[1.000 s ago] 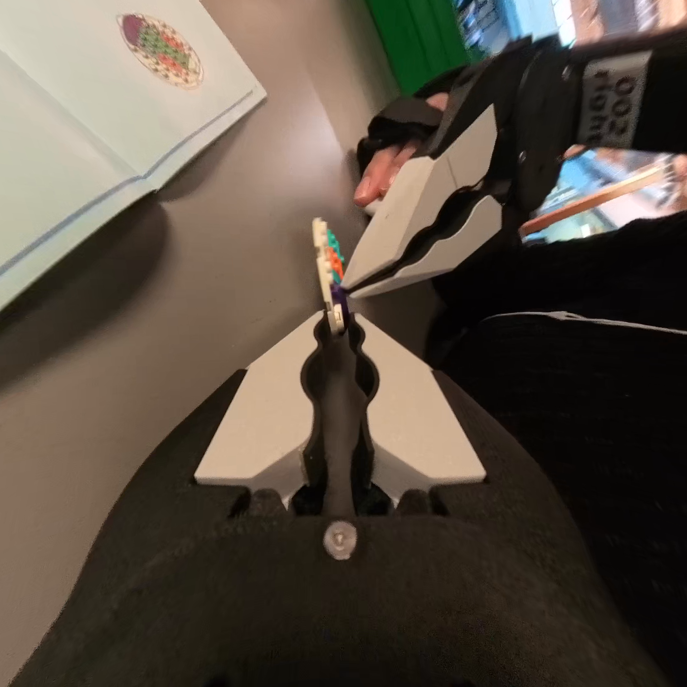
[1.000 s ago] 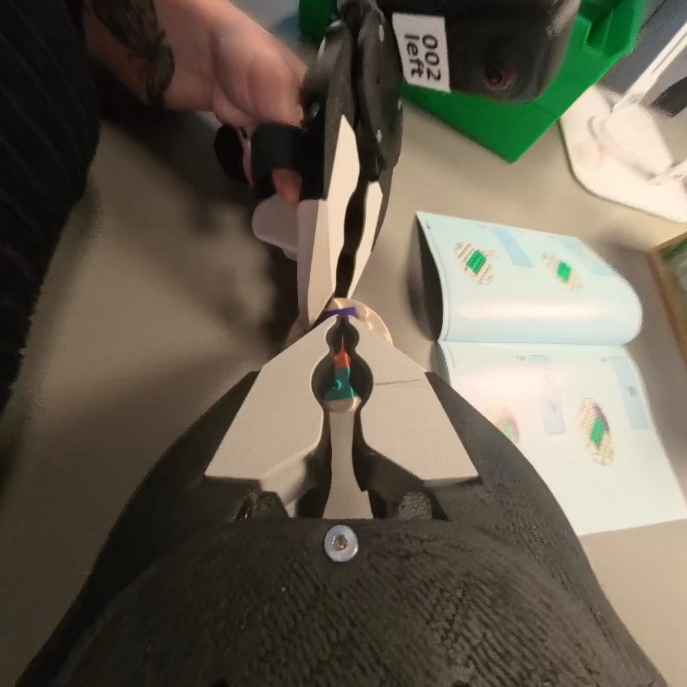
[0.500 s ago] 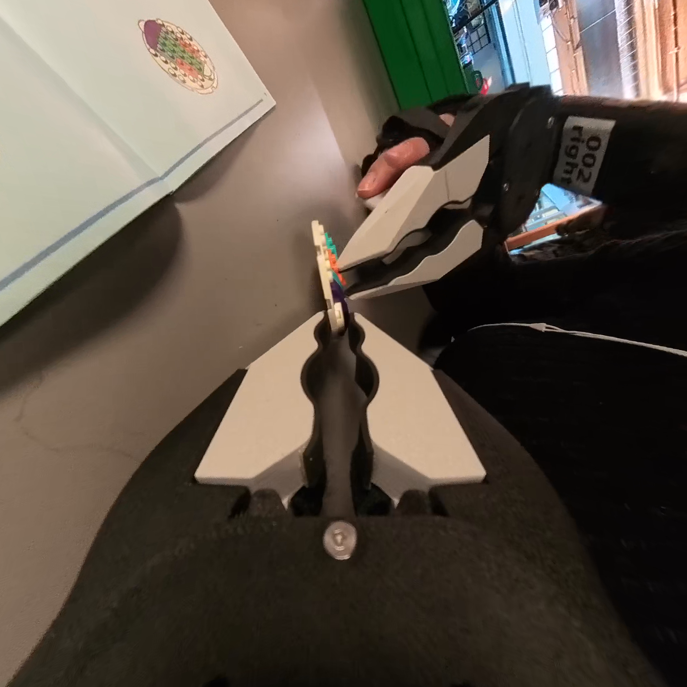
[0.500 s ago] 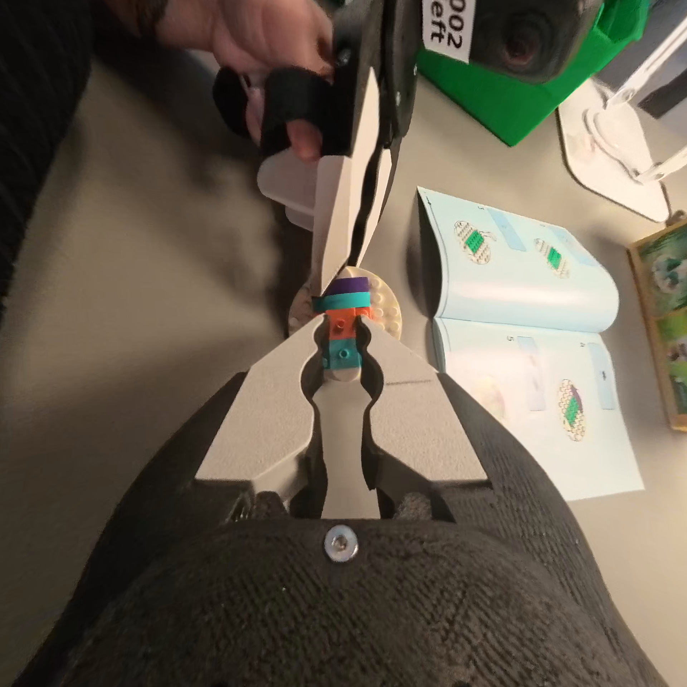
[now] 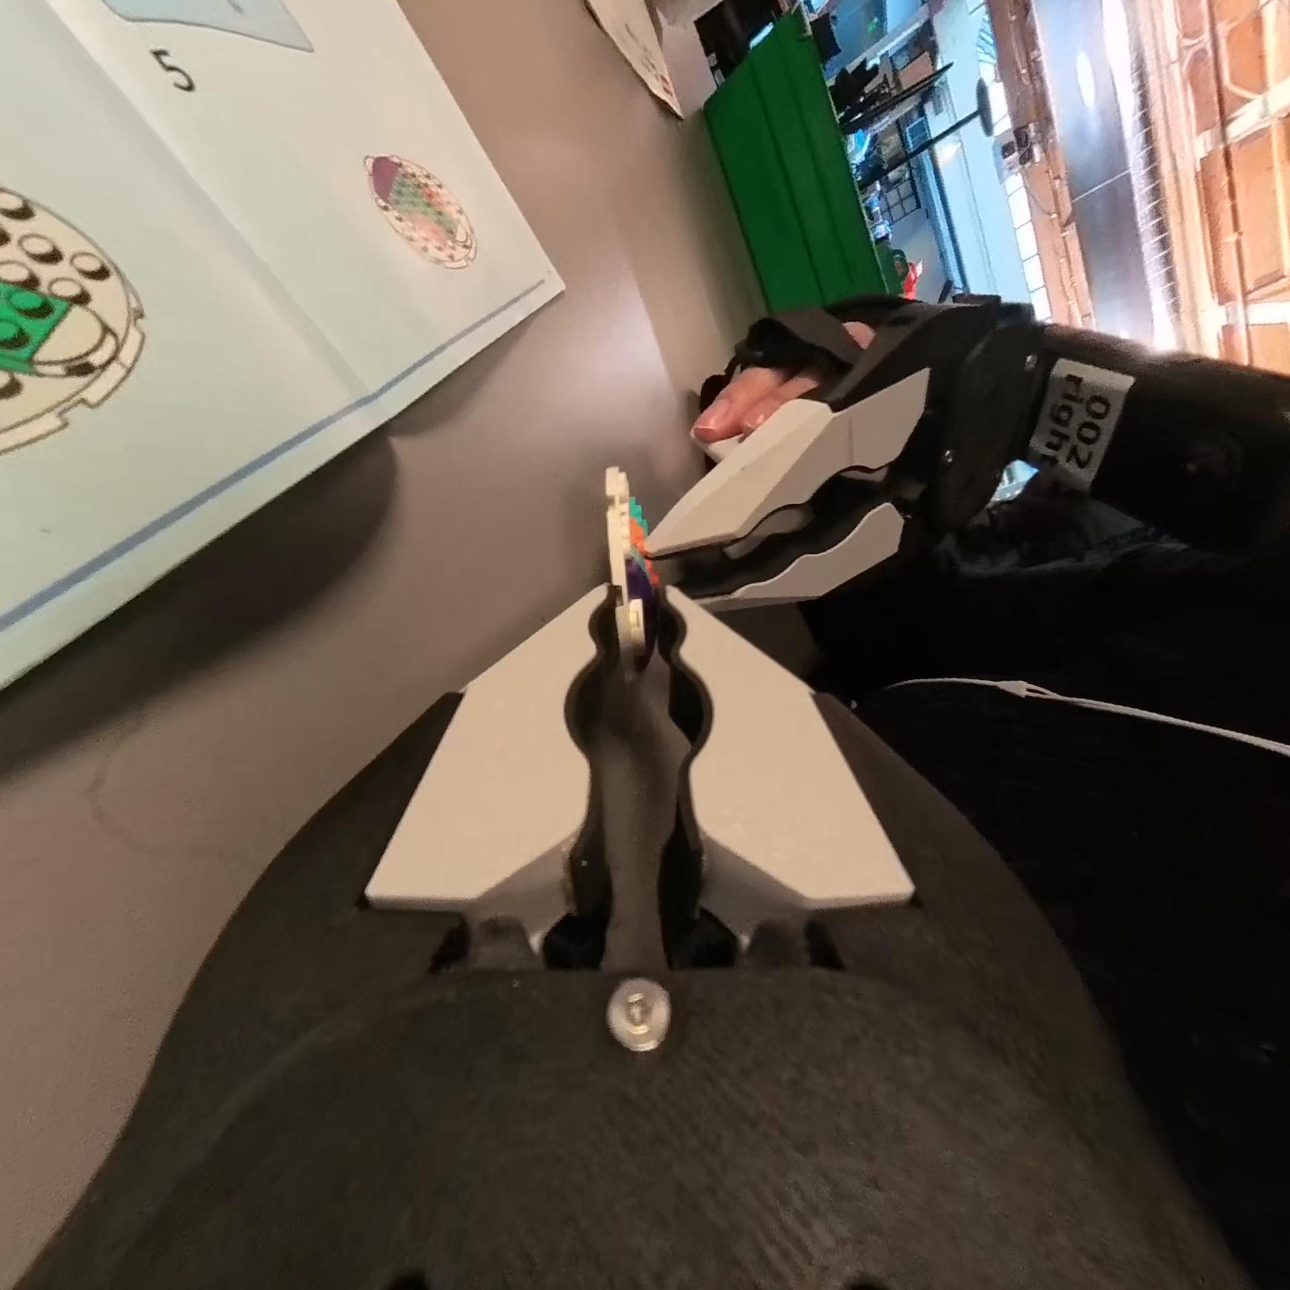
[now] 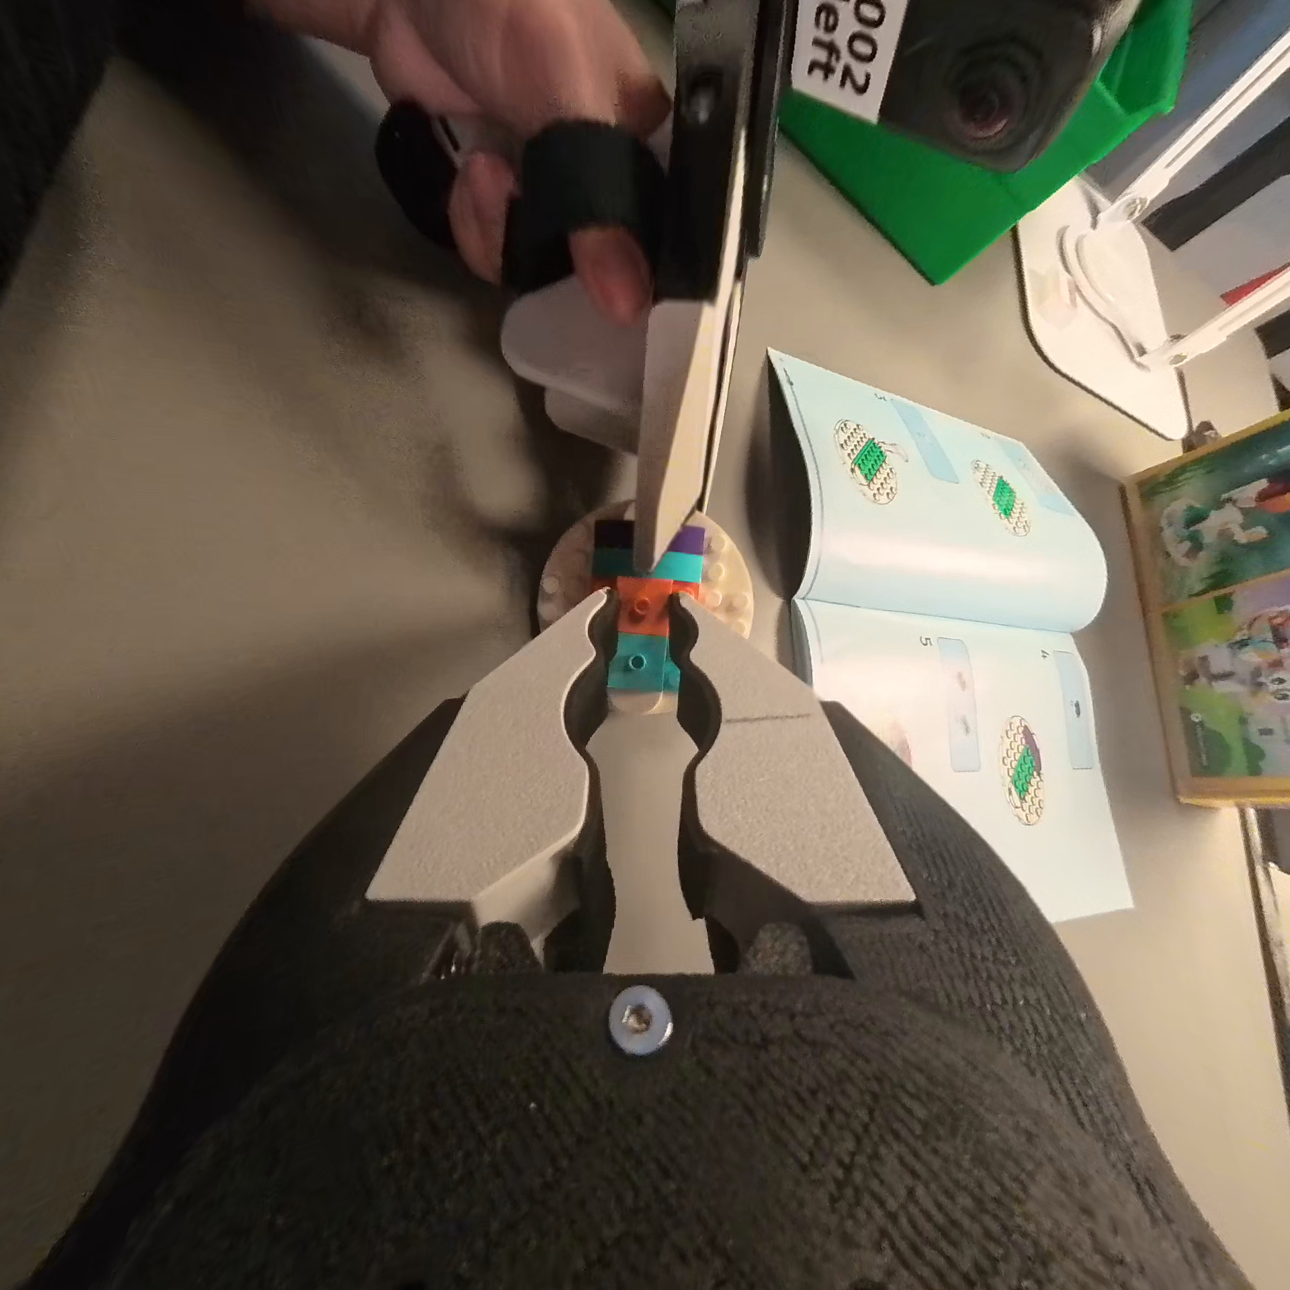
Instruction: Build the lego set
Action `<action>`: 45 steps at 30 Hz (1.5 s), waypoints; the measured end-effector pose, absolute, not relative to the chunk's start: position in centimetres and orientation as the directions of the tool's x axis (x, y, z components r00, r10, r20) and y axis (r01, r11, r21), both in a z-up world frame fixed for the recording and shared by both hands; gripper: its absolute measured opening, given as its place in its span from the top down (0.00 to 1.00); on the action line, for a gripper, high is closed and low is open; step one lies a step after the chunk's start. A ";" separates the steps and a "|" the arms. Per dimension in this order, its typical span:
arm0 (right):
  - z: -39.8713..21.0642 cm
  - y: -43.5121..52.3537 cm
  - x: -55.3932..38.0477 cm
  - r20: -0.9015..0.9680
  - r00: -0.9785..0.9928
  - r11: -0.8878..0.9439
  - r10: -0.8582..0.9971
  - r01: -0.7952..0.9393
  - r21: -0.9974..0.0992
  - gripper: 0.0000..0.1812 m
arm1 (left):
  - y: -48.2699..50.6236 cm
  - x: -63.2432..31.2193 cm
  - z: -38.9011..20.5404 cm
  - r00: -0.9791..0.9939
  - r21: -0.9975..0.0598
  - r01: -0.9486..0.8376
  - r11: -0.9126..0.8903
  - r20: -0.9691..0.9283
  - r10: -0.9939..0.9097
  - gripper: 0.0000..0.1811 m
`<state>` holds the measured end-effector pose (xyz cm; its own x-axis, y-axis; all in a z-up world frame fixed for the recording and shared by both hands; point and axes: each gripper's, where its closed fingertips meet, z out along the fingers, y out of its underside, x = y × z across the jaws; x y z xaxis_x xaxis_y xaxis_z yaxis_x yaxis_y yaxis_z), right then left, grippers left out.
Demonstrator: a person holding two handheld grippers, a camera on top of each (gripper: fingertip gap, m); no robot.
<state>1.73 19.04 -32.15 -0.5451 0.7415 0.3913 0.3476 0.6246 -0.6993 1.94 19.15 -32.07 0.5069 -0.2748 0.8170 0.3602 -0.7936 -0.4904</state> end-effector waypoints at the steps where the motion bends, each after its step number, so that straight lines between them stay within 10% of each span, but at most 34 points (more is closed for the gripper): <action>1: -32.1 19.0 1.7 0.395 -0.542 0.625 0.742 0.346 -0.700 0.93 | 19.2 1.9 -32.0 0.522 -0.511 0.353 -0.784 0.803 -0.288 0.95; 15: -27.2 18.8 1.7 -0.112 -0.515 0.054 0.850 0.297 -0.953 0.88 | 17.6 1.8 -28.2 0.663 -0.906 0.064 -0.418 0.352 -0.661 0.95; 30: -27.3 17.2 2.4 -0.150 -0.616 0.015 0.773 0.255 -0.967 0.97 | 17.0 2.1 -27.1 0.609 -0.915 0.123 -0.385 0.376 -0.699 0.88; 45: -22.4 19.3 -0.1 -0.593 -0.606 -0.652 0.530 0.156 -0.742 0.97 | 17.8 0.6 -23.7 0.448 -0.799 0.464 -0.384 0.585 -0.676 0.94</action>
<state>-0.14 19.34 -22.42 -0.6065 0.5297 -0.5930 0.1559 -0.6521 -0.7419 0.60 17.78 -23.68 0.4476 -0.6764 0.5849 0.4636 -0.3837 -0.7986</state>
